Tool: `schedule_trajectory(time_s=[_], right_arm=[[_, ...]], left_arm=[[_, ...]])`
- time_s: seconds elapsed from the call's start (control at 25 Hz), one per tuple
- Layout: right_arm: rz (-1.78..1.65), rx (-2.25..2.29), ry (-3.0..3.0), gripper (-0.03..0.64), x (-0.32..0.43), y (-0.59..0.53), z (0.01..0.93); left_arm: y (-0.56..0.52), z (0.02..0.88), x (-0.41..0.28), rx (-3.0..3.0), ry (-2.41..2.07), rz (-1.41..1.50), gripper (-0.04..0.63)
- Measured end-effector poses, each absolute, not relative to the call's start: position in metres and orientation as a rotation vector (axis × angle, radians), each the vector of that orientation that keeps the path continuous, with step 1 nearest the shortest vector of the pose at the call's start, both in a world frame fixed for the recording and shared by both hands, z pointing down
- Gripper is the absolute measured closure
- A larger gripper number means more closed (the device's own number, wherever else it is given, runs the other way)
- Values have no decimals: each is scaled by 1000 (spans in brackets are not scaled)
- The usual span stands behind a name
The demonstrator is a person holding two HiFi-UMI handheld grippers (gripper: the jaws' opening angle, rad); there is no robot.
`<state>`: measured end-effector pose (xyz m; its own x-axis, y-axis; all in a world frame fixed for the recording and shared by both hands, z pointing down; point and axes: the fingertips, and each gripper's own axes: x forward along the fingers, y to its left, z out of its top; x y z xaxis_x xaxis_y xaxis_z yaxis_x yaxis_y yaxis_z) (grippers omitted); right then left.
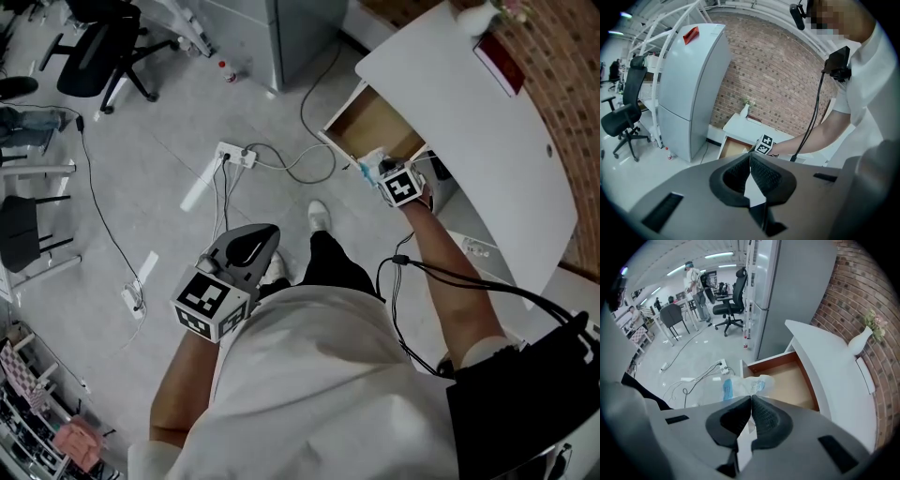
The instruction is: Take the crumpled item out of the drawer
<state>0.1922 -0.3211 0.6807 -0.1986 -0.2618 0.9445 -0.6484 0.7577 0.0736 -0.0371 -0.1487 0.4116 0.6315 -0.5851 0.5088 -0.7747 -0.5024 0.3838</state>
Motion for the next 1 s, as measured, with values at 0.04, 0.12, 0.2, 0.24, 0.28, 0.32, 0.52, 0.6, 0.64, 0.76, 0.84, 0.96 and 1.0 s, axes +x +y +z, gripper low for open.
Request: schedule_trajectory(time_s=[0.04, 0.12, 0.2, 0.24, 0.28, 0.32, 0.52, 0.6, 0.64, 0.76, 0.84, 0.96, 1.0], right_arm=[[437, 707, -1780, 584, 189, -309, 674], [464, 703, -1798, 584, 181, -290, 659], [403, 715, -1842, 584, 170, -285, 642], [378, 719, -1856, 584, 165, -281, 633], [369, 720, -1860, 584, 161, -274, 625], [369, 719, -1863, 584, 157, -265, 617], [368, 711, -1902, 584, 132, -215, 583], [365, 704, -1918, 584, 121, -195, 568], [363, 701, -1926, 584, 117, -186, 561], [351, 691, -1945, 584, 105, -159, 542], [345, 685, -1958, 584, 97, -141, 530], [339, 681, -1971, 584, 87, -113, 517], [336, 680, -1975, 584, 83, -104, 513]], left_arm=[[-143, 408, -40, 2269, -1059, 417, 571], [-131, 402, -46, 2280, -1059, 412, 571], [-120, 397, -53, 2289, -1056, 404, 571], [-114, 394, -56, 2294, -1054, 398, 571], [-108, 392, -60, 2299, -1051, 394, 571], [-103, 390, -63, 2306, -1048, 390, 571], [-71, 381, -79, 2341, -1042, 375, 571], [-59, 378, -86, 2347, -1040, 369, 571], [-53, 377, -89, 2350, -1037, 365, 571], [-37, 374, -97, 2360, -1029, 358, 571], [-25, 372, -104, 2369, -1027, 362, 571], [-6, 371, -112, 2380, -1023, 360, 571], [0, 371, -114, 2383, -1023, 359, 571]])
